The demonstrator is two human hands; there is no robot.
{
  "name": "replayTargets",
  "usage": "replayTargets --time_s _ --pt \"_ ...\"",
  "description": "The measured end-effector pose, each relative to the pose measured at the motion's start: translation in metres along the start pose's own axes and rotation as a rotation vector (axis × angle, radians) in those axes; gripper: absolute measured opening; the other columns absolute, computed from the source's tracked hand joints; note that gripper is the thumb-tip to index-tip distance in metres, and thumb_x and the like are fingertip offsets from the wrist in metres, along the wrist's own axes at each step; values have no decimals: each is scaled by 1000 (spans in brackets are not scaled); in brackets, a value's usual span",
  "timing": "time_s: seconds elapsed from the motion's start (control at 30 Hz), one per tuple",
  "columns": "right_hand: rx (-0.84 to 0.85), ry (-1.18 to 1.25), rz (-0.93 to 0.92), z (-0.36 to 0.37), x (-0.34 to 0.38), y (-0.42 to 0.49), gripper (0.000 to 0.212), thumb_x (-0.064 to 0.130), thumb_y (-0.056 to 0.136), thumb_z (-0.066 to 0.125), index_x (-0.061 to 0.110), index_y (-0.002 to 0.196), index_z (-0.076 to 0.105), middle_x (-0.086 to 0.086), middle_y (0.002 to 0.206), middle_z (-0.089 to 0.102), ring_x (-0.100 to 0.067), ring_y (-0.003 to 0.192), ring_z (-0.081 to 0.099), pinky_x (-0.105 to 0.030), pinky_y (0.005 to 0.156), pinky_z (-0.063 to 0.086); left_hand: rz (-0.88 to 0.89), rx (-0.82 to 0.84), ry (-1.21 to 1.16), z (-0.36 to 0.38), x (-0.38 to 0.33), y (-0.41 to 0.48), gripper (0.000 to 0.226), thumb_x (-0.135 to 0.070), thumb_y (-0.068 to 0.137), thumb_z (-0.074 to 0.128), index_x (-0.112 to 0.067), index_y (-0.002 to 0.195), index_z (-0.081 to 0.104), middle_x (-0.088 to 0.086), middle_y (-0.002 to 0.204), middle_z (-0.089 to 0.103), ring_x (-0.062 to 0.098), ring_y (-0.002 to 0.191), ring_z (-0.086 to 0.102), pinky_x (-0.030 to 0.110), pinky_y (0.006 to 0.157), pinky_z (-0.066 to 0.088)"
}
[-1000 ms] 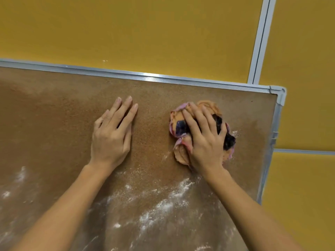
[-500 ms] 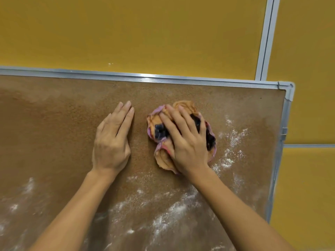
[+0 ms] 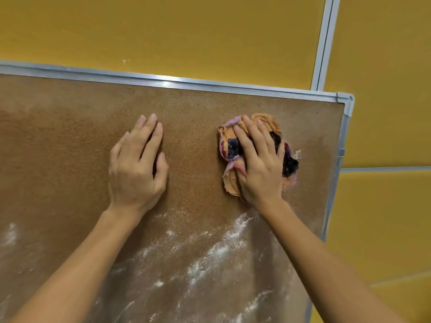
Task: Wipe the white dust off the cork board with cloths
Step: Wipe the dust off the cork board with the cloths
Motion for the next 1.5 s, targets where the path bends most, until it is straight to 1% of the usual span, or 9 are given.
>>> replayTargets --time_s 0.1,0.33,0.53,0.63,0.77,1.0,1.13,1.27,1.5 --pt "-10 42 59 12 30 -10 57 29 93 50 18 149 51 -5 161 40 -25 152 31 -63 115 28 -22 -28 27 6 -9 -3 47 -14 98 53 -7 144 56 11 156 46 28 149 38 41 120 24" --pt "190 -46 -288 -13 -10 -66 51 37 104 41 21 151 49 0 162 37 -19 152 30 -54 120 27 53 -27 46 18 -46 8 42 -20 97 52 -8 136 63 7 154 49 26 147 41 51 118 24" --pt "46 -40 -18 -13 -31 -12 55 38 99 46 19 151 48 -3 162 38 -24 152 31 -59 116 29 101 56 -65 39 -81 20 45 -13 94 52 -9 138 62 6 155 49 25 146 42 44 117 30" --pt "49 -21 -75 -8 -13 -56 52 32 98 53 18 147 53 -5 159 42 -25 150 35 -57 118 30 69 28 -47 50 -93 20 48 -13 95 48 -10 142 59 5 156 48 25 148 40 44 118 28" --pt "157 -19 -181 -19 -39 -103 48 36 104 43 20 149 52 -2 161 39 -21 151 34 -57 113 37 62 24 36 59 -93 15 49 -17 102 45 -12 150 49 4 159 43 24 151 34 42 122 21" --pt "-70 -25 151 -13 -75 -19 52 26 97 53 17 148 51 -4 159 42 -26 150 34 -56 118 24 58 7 119 60 -94 13 49 -25 104 47 -15 152 48 3 159 44 25 150 35 42 122 22" --pt "58 95 -111 -8 -42 -86 50 27 98 52 16 146 55 -4 158 43 -24 151 33 -54 120 29 53 8 135 60 -95 13 50 -25 103 47 -15 152 47 3 159 43 25 150 36 42 122 22" --pt "115 67 -248 -16 -80 -109 51 36 99 49 22 148 52 -3 158 44 -20 150 36 -54 117 31 46 -6 134 60 -97 13 50 -24 101 49 -14 150 49 4 158 45 26 149 37 39 122 19" --pt "-110 17 128 -14 -103 -29 54 16 93 57 15 146 54 -9 156 46 -29 148 38 -61 116 30 16 -25 72 75 -128 16 43 -24 104 48 -15 145 56 5 157 46 26 148 38 43 121 21"
Point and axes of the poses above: each hand's wrist, its own y-axis towards the middle knuckle, its own z-axis out of the palm, x = y × z, the point moved 3 cm from there along y, towards the middle knuckle
